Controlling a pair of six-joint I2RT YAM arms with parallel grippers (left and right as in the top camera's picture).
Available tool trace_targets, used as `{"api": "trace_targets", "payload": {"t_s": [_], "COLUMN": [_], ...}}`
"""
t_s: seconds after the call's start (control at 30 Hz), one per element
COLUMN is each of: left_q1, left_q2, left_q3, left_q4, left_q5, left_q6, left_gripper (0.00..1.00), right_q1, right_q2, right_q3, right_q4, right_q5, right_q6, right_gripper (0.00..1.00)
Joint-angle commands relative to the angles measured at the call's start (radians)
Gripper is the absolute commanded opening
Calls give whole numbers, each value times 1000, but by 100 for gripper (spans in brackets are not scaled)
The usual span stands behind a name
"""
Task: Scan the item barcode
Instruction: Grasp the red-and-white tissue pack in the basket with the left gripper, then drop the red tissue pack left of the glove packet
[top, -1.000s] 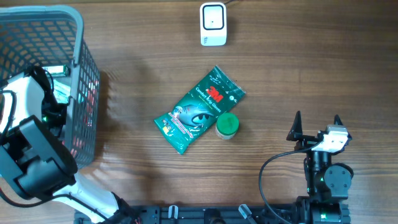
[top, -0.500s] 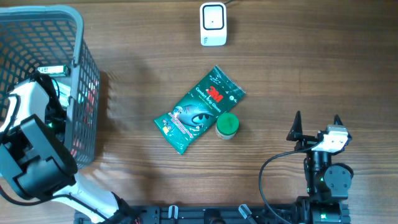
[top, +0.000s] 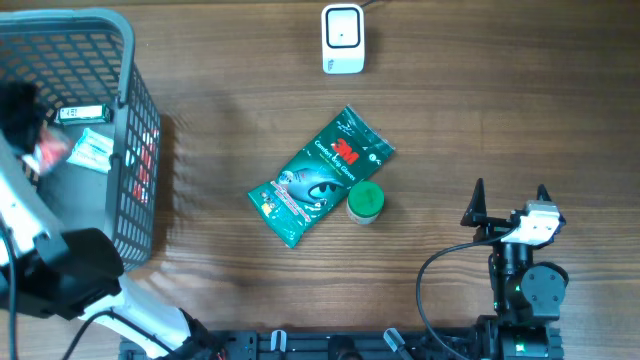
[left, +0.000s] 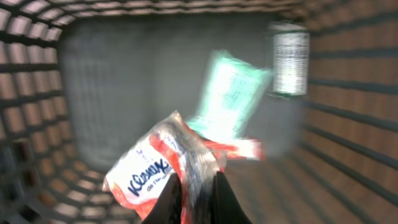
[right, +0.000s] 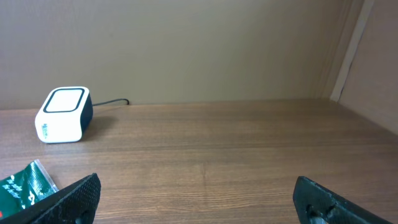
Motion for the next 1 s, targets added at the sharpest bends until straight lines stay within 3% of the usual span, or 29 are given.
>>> {"api": "trace_targets", "payload": {"t_s": [0.0,0.13,0.3,0.5,0.63,0.8,0.97], "left_q1": [-10,-87,-357,-725,-870,-939,-938], "left_q2": [-66,-140,-153,-151,-151,-151,-151], "left_q3": [191,192,185,85,-34,-279,-590], "left_q4": [-14,-15,-15,-15,-15,52,347], "left_q5": [388,444,407,30,-145,-224,-223], "left_q6": [26,27,27,27,26,22,22], "left_gripper": [4,4,4,4,4,4,4], "right_q1": [-2,-2,-2,-2,-2,-2,-2], "right_q2": [-4,-4,-4,-4,-4,-4,-4], "right_q3": [-1,-1,-1,-1,-1,-1,-1], "right_q4": [2,2,2,2,2,2,2], "right_q5": [-12,-12,-12,-12,-12,-12,-12], "right_q6": [-11,-11,-11,-11,-11,-11,-11], "right_gripper": [100,100,100,100,100,100,100]}}
